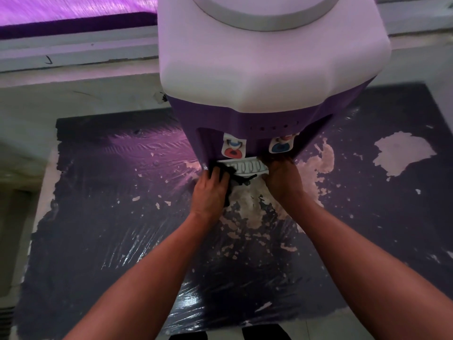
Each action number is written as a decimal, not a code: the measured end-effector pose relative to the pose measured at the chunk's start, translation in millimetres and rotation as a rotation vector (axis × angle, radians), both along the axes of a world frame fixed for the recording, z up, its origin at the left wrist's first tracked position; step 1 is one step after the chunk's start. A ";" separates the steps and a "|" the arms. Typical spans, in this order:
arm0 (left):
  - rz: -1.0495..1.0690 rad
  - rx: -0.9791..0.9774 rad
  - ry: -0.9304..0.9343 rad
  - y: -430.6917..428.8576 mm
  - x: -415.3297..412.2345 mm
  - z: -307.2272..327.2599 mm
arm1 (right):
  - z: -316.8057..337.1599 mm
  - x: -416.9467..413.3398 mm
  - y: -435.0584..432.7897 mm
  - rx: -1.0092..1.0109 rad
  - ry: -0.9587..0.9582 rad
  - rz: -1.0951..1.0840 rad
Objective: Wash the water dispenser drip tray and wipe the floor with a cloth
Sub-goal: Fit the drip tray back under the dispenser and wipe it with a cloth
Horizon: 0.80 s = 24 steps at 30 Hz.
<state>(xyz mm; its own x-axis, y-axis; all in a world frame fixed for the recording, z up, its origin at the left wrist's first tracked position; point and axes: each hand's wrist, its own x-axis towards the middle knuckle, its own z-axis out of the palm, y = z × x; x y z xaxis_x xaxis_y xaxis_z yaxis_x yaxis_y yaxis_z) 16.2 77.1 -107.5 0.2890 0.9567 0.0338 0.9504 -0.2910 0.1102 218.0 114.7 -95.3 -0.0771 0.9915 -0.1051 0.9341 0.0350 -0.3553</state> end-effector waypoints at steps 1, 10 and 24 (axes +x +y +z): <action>0.019 -0.001 -0.019 -3.1 1.9 -1.5 | 0.3 -0.1 0.1 0.002 -0.004 -0.001; 0.161 -0.035 -0.182 -24.6 18.5 -17.0 | -6.9 0.9 0.4 0.003 -0.019 0.014; -0.206 -0.205 -0.293 -32.2 91.2 -23.6 | -8.4 2.0 0.7 -0.012 0.110 -0.040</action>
